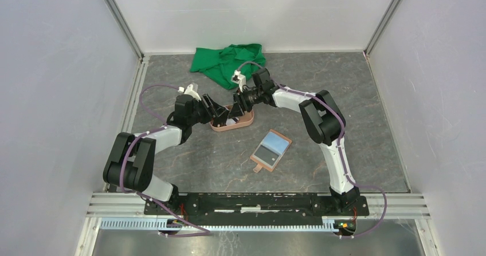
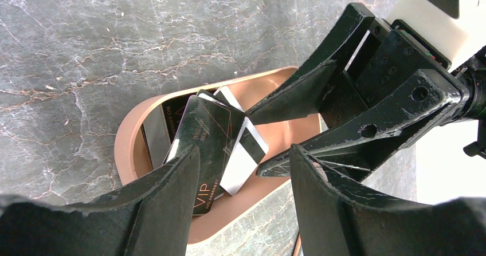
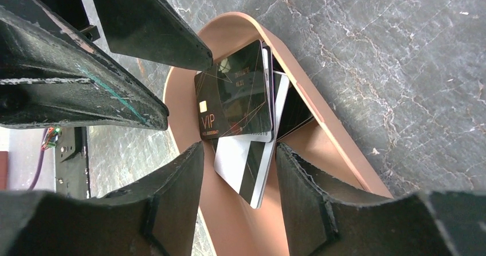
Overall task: Put the credit cards into the card holder
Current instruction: Pick up the credit card from the storage box.
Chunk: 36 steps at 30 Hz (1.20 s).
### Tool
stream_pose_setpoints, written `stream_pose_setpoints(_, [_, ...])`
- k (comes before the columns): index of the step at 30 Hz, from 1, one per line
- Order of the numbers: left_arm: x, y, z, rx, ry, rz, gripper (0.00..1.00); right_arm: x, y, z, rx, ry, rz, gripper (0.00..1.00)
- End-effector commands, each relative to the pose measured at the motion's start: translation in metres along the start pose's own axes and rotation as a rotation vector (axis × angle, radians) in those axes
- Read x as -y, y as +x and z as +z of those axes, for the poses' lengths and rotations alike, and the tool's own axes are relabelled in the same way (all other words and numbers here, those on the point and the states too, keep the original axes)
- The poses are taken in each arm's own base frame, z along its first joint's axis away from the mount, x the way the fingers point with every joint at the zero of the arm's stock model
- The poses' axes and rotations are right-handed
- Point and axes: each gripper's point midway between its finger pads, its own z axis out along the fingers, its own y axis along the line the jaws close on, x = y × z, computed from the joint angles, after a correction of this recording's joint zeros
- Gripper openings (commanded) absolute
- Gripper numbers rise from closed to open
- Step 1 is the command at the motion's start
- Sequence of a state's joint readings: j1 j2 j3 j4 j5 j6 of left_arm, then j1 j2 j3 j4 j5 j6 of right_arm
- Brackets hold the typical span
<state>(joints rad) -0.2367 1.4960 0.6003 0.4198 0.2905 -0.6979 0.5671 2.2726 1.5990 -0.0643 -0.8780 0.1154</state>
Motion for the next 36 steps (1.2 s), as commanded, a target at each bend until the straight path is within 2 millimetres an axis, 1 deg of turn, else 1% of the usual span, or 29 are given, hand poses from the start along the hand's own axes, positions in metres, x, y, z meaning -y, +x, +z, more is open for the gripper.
stream_pose_setpoints(1, [-0.003,-0.004,0.001,0.014,-0.001,0.043,0.65,-0.015,-0.016,-0.004,0.041,-0.045,-0.012,0.53])
stream_pose_setpoints(5, [-0.002,-0.004,0.0,0.017,0.002,0.044,0.65,-0.027,-0.029,-0.008,0.076,-0.072,-0.022,0.49])
stream_pose_setpoints(9, [0.001,-0.007,-0.001,0.025,0.009,0.047,0.65,-0.036,-0.032,-0.01,0.1,-0.108,0.007,0.46])
stream_pose_setpoints(17, [0.003,-0.009,-0.003,0.032,0.014,0.046,0.65,-0.041,-0.025,-0.008,0.112,-0.15,0.075,0.39])
stream_pose_setpoints(20, [0.003,-0.008,-0.003,0.031,0.013,0.045,0.65,-0.039,-0.022,-0.007,0.107,-0.139,0.083,0.37])
stream_pose_setpoints(24, [0.003,-0.009,-0.003,0.033,0.014,0.046,0.65,-0.035,-0.021,-0.006,0.105,-0.123,0.096,0.31])
stream_pose_setpoints(30, [0.007,-0.012,-0.006,0.043,0.018,0.051,0.65,-0.033,-0.023,-0.008,0.119,-0.089,0.12,0.13])
stream_pose_setpoints(34, [0.009,-0.015,-0.008,0.049,0.022,0.054,0.65,-0.027,-0.027,-0.013,0.133,-0.04,0.118,0.02])
stream_pose_setpoints(35, [0.009,-0.015,-0.008,0.05,0.023,0.055,0.65,-0.025,-0.028,-0.014,0.135,-0.026,0.117,0.0])
stream_pose_setpoints(36, [0.01,-0.016,-0.008,0.051,0.024,0.055,0.65,-0.022,-0.028,-0.016,0.138,-0.015,0.118,0.0])
